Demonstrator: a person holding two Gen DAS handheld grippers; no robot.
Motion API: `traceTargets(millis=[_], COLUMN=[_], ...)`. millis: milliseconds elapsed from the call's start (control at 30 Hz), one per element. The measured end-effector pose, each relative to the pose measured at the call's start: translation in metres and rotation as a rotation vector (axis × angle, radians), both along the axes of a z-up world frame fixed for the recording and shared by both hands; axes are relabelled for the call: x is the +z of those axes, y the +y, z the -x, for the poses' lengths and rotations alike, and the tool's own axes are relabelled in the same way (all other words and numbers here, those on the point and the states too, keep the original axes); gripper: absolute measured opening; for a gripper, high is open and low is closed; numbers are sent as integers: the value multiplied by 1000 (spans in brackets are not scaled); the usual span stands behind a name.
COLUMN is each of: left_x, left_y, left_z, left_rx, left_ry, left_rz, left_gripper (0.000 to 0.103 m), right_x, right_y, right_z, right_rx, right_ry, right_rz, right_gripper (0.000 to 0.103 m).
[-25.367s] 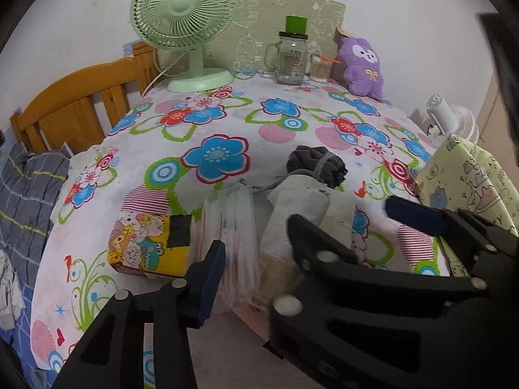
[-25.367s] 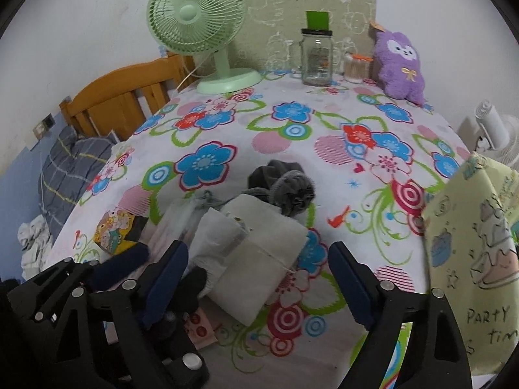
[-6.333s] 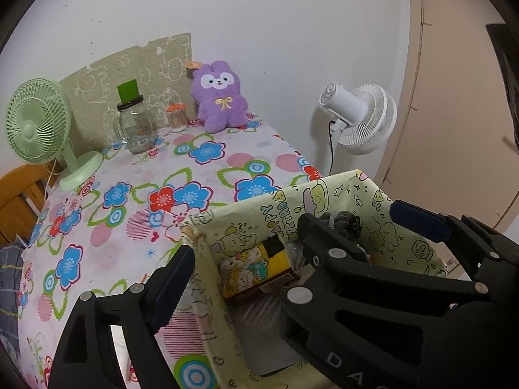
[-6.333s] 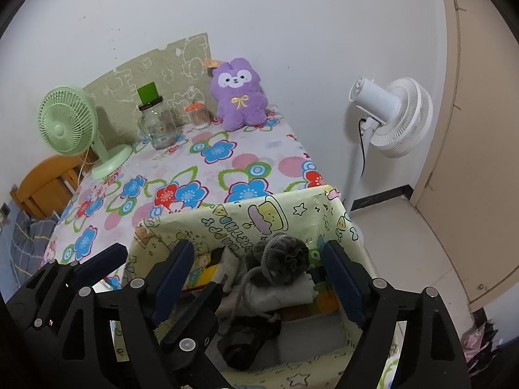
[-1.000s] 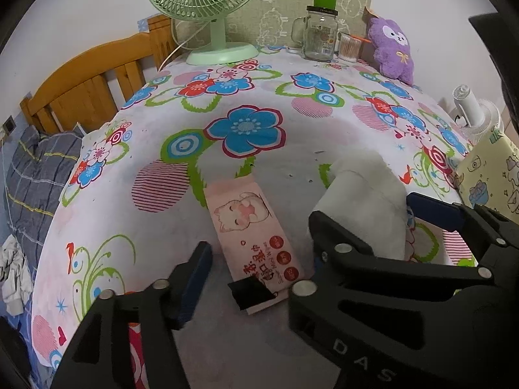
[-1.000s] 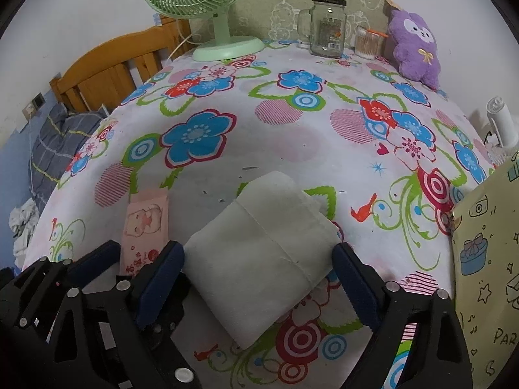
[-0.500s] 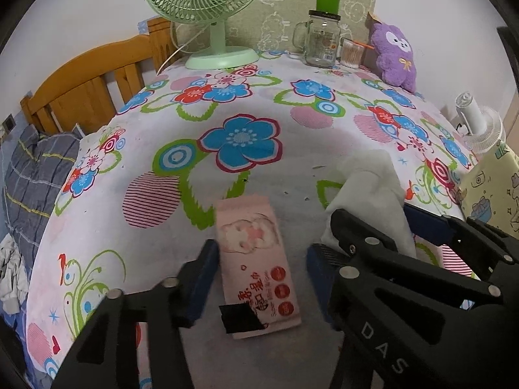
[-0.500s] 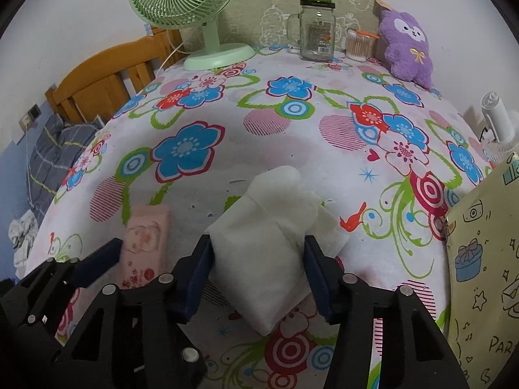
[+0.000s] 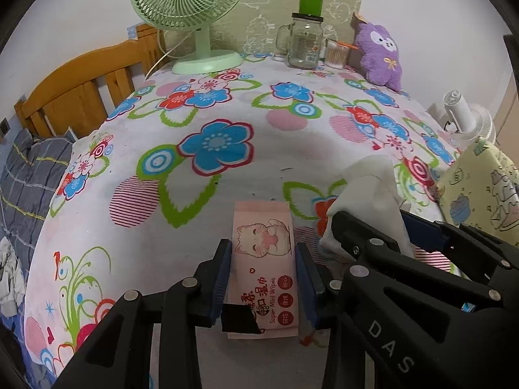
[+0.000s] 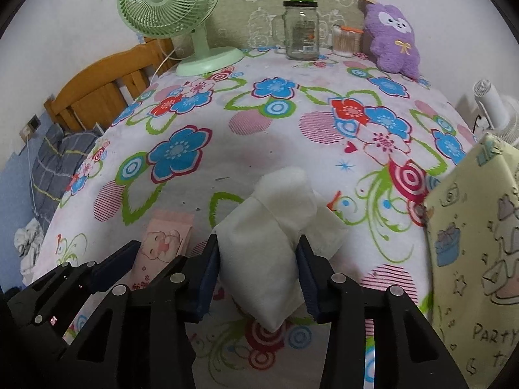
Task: Organize soft objects
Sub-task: 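Lift the wipe pack and sponge and carry both toward the fabric box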
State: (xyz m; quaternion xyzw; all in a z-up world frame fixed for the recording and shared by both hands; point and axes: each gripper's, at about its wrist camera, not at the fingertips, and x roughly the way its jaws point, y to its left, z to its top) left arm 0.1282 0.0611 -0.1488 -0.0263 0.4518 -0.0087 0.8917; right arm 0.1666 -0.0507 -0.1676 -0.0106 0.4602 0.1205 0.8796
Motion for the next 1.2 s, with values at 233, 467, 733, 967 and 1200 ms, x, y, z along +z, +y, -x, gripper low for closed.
traceTargets(millis=[233,467,733,967,1200], left_x=[17,38,62,80,99], left_y=[-14,-24,-31,-36,-43], left_z=[8,18,28,35,40], left_rx=[-14,-22,-20,-22,-34], left_ry=[-38,-87,-138,-181,-224], left_rz=[2,-8,-20,-26,-29], left_gripper=[39,39,39,39,39], right_x=[18,40,64,86,107], right_y=[-16,-27,-34,-40,-47], right_z=[11,21,32,42,50], right_rx=[-17,-27,-25,-23,-27], right_ry=[-34,-82,-134,-179,-223], right_rz=[-18,-30,-43,-51,-54], right_gripper=[44,43,43,43,43])
